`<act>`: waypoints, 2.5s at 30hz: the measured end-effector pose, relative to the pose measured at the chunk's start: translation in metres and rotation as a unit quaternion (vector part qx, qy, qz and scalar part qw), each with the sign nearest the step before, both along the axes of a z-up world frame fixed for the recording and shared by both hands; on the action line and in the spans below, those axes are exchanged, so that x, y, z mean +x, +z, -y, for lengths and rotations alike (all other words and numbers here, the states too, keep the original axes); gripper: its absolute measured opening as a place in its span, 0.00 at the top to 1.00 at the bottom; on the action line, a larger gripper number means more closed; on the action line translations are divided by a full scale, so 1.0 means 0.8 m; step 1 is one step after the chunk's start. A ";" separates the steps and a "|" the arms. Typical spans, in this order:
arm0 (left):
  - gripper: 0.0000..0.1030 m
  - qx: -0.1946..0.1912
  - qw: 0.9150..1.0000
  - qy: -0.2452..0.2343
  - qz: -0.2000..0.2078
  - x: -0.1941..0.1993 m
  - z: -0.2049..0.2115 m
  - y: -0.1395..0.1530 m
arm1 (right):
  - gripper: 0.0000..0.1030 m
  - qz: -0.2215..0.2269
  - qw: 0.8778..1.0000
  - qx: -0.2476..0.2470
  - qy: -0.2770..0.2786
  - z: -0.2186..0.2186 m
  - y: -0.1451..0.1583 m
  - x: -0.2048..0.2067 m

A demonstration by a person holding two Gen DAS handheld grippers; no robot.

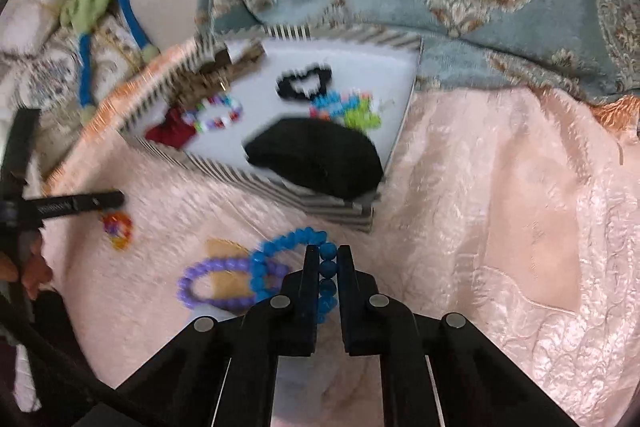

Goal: Organize jewelry
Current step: 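Grasp the multicolour bead bracelet with the left tool while the right tool grasps the blue bead bracelet, then carry both bracelets into the white tray and open both tools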

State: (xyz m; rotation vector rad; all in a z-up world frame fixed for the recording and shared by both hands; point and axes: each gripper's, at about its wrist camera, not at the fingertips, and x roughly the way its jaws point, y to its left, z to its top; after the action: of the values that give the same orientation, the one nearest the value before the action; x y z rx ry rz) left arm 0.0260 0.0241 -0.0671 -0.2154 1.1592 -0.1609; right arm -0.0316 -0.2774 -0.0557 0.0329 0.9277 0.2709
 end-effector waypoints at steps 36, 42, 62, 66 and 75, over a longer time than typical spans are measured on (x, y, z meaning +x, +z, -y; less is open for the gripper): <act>0.88 0.022 0.990 -0.076 0.119 0.033 0.105 0.138 | 0.93 0.117 0.993 0.031 0.013 -0.021 0.141 0.018; 0.88 0.021 0.990 -0.084 0.112 0.059 0.127 0.125 | 0.93 0.111 0.993 0.023 0.009 -0.019 0.137 0.058; 0.88 -0.008 0.996 -0.069 0.053 0.164 0.148 0.034 | 0.93 0.050 0.998 -0.003 -0.041 -0.008 0.046 0.250; 0.88 0.001 0.997 -0.069 0.044 0.169 0.144 0.022 | 0.93 0.026 0.997 -0.013 -0.066 0.014 0.020 0.266; 0.44 0.016 0.995 -0.072 0.069 0.154 0.144 0.031 | 0.49 0.052 0.997 -0.018 -0.046 0.016 0.028 0.231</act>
State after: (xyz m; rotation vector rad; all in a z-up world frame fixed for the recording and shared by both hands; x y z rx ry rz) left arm 0.1492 -0.0912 -0.0427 -0.0897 1.0387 -0.2804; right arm 0.1531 -0.2899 -0.0329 0.0279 0.8251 0.1695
